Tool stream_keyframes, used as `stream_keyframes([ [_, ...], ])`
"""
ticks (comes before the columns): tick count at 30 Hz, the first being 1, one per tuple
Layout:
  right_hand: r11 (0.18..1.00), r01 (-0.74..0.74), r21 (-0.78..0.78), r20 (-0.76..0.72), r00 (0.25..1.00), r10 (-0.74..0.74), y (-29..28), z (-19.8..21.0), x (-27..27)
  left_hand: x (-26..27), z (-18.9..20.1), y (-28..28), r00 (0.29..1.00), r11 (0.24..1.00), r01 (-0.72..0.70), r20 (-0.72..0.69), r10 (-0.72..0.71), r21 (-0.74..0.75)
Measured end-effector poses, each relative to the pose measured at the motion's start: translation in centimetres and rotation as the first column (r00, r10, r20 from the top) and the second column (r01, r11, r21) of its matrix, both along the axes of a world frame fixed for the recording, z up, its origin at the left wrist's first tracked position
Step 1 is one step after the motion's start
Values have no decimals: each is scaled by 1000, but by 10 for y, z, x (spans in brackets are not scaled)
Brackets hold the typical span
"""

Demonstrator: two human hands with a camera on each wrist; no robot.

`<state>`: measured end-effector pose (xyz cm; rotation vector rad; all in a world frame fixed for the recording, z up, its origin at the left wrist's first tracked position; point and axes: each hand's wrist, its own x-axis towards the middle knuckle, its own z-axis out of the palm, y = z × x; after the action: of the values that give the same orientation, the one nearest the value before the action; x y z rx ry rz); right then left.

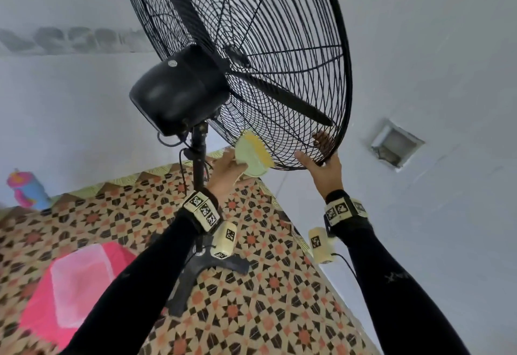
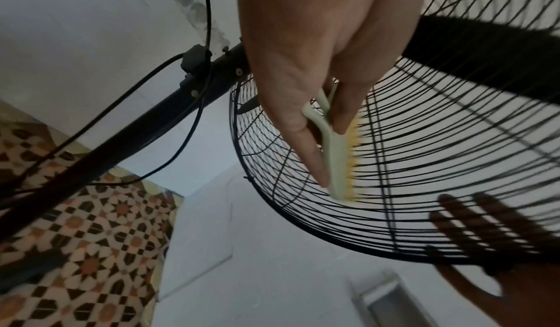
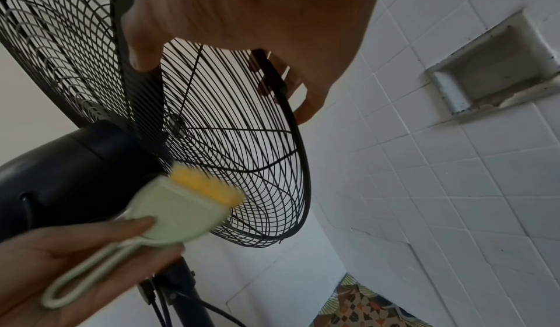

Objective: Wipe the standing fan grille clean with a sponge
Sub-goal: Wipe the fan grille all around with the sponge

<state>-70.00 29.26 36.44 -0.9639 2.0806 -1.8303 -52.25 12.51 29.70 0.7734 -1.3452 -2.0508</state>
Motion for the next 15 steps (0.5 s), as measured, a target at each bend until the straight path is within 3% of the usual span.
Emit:
stream_keyframes([
  [4,1000,13,-22,-22,1000,-13,-4,2,3,9,-17,-1,978,997,81,-192,-77,12],
  [9,1000,2,6,-8,1000,-2,2,2,6,-8,-15,-11,991,992,-125,53,124,18],
  [13,1000,15,-3,15,1000,-15,0,3,6,4,-12,-12,995,999,48,-83,-48,-2],
  [15,1000,25,-10,13,1000,-25,-1,0,8,5,-13,-16,998,999,37,-56,-38,-13],
])
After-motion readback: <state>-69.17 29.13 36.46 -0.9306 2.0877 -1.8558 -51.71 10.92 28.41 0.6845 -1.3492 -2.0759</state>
